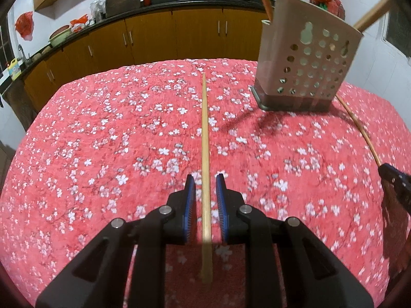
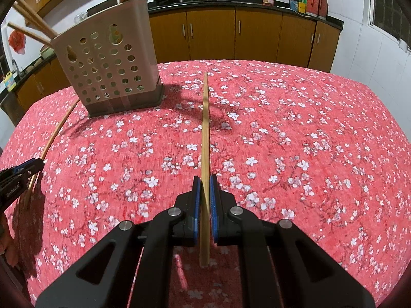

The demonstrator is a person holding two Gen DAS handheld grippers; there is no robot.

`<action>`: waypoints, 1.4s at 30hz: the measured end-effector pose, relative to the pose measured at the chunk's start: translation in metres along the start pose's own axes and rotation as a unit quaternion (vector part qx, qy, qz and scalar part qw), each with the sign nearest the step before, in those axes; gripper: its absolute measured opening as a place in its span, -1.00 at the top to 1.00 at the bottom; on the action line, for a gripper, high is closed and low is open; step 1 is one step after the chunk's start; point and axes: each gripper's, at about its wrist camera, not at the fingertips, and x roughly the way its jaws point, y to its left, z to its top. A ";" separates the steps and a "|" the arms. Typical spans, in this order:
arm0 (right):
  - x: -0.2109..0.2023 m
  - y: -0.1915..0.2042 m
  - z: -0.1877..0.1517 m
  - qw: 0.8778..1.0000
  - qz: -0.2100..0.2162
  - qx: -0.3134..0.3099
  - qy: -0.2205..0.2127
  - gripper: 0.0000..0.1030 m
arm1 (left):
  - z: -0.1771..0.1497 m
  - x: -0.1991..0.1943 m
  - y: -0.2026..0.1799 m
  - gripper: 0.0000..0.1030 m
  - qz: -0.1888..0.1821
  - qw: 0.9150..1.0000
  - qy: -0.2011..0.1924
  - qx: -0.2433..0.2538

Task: Organize utensils
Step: 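Lift the left chopstick upright over the holder while the right tool does likewise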

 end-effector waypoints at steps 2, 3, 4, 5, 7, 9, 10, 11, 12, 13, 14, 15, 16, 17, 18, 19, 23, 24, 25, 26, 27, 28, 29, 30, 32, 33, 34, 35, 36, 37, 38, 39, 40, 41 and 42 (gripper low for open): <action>-0.001 -0.002 -0.001 1.000 0.004 0.002 0.000 0.84 | -0.004 -0.002 -0.001 0.64 -0.001 1.000 -0.001 0.005; -0.002 -0.002 -0.002 1.000 0.006 0.004 0.000 0.84 | -0.006 -0.003 -0.001 0.67 0.001 1.000 -0.001 0.009; -0.003 -0.003 -0.002 1.000 0.007 0.005 -0.001 0.84 | -0.007 -0.003 -0.002 0.76 0.001 1.000 -0.001 0.012; -0.003 -0.003 -0.002 1.000 0.008 0.006 -0.001 0.85 | -0.008 -0.003 -0.004 0.80 -0.001 1.000 0.001 0.018; -0.007 -0.003 -0.003 1.000 0.005 0.006 -0.006 0.85 | -0.010 -0.005 -0.007 0.84 -0.001 1.000 0.004 0.026; -0.019 -0.008 -0.003 1.000 0.010 0.009 -0.022 0.85 | -0.010 -0.007 -0.006 0.85 -0.007 1.000 0.014 0.023; -0.026 -0.010 -0.002 0.999 0.013 0.011 -0.032 0.85 | -0.010 -0.008 -0.005 0.85 -0.008 1.000 0.016 0.021; -0.035 -0.013 0.000 0.999 0.014 0.013 -0.044 0.85 | -0.009 -0.012 -0.003 0.85 -0.006 1.000 0.013 0.020; -0.044 -0.016 0.003 0.998 0.015 0.016 -0.057 0.85 | -0.007 -0.018 0.000 0.85 -0.005 1.000 0.009 0.019; -0.049 -0.017 0.004 0.998 0.014 0.017 -0.065 0.85 | -0.006 -0.023 0.002 0.85 -0.007 1.000 0.005 0.019; -0.057 -0.020 0.007 0.997 0.014 0.020 -0.076 0.85 | -0.004 -0.031 0.004 0.85 -0.010 1.000 -0.003 0.019; -0.066 -0.023 0.011 0.996 0.014 0.023 -0.089 0.85 | -0.001 -0.038 0.006 0.85 -0.012 1.000 -0.011 0.020; -0.072 -0.025 0.013 0.995 0.014 0.025 -0.098 0.85 | 0.001 -0.047 0.008 0.85 -0.014 0.999 -0.020 0.021; -0.079 -0.026 0.017 0.994 0.013 0.027 -0.108 0.85 | 0.006 -0.053 0.012 0.85 -0.016 0.999 -0.027 0.021; -0.088 -0.028 0.020 0.992 0.013 0.029 -0.121 0.85 | 0.009 -0.061 0.014 0.85 -0.019 0.999 -0.035 0.020; -0.094 -0.029 0.023 0.991 0.012 0.030 -0.131 0.85 | 0.012 -0.067 0.015 0.85 -0.021 0.999 -0.041 0.019; -0.116 -0.030 0.035 0.985 0.013 0.034 -0.168 0.85 | 0.026 -0.097 0.021 0.85 -0.033 0.997 -0.076 0.012; -0.122 -0.031 0.037 0.983 0.014 0.036 -0.178 0.85 | 0.030 -0.104 0.021 0.85 -0.038 0.996 -0.085 0.009; -0.127 -0.031 0.039 0.982 0.014 0.037 -0.186 0.85 | 0.034 -0.112 0.021 0.85 -0.042 0.995 -0.095 0.006; -0.129 -0.031 0.042 0.981 0.015 0.038 -0.191 0.85 | 0.037 -0.117 0.020 0.85 -0.044 0.994 -0.102 0.005; -0.134 -0.032 0.045 0.979 0.016 0.039 -0.199 0.85 | 0.040 -0.125 0.021 0.85 -0.046 0.993 -0.112 0.003; -0.136 -0.032 0.046 0.978 0.016 0.040 -0.203 0.85 | 0.043 -0.129 0.020 0.85 -0.048 0.992 -0.119 0.001; -0.139 -0.032 0.047 0.977 0.016 0.040 -0.208 0.85 | 0.046 -0.136 0.020 0.85 -0.052 0.990 -0.129 -0.001; -0.142 -0.033 0.049 0.976 0.016 0.040 -0.213 0.85 | 0.048 -0.142 0.020 0.85 -0.054 0.989 -0.136 -0.003; -0.143 -0.032 0.051 0.975 0.016 0.041 -0.217 0.85 | 0.052 -0.151 0.021 0.85 -0.057 0.987 -0.149 -0.004; -0.144 -0.032 0.051 0.975 0.015 0.041 -0.219 0.85 | 0.054 -0.153 0.020 0.85 -0.058 0.987 -0.153 -0.004; -0.144 -0.031 0.051 0.974 0.014 0.042 -0.220 0.85 | 0.055 -0.156 0.020 0.85 -0.059 0.986 -0.156 -0.004; -0.145 -0.031 0.052 0.974 0.014 0.042 -0.222 0.85 | 0.057 -0.158 0.019 0.85 -0.060 0.985 -0.159 -0.005; -0.145 -0.032 0.052 0.974 0.014 0.042 -0.223 0.85 | 0.058 -0.159 0.019 0.85 -0.062 0.985 -0.162 -0.004; -0.146 -0.031 0.053 0.974 0.014 0.041 -0.223 0.85 | 0.060 -0.161 0.019 0.85 -0.063 0.984 -0.164 -0.003; -0.147 -0.030 0.054 0.974 0.013 0.040 -0.224 0.85 | 0.061 -0.162 0.019 0.85 -0.064 0.984 -0.167 -0.003; -0.149 -0.028 0.057 0.973 0.015 0.038 -0.226 0.85 | 0.063 -0.164 0.019 0.85 -0.066 0.983 -0.169 -0.002; -0.152 -0.027 0.059 0.973 0.018 0.038 -0.227 0.85 | 0.066 -0.168 0.018 0.85 -0.072 0.982 -0.172 -0.001; -0.155 -0.027 0.062 0.972 0.024 0.038 -0.229 0.85 | 0.067 -0.171 0.016 0.85 -0.076 0.982 -0.175 0.000; -0.161 -0.025 0.068 0.971 0.035 0.040 -0.234 0.85 | 0.070 -0.177 0.014 0.85 -0.082 0.980 -0.182 0.001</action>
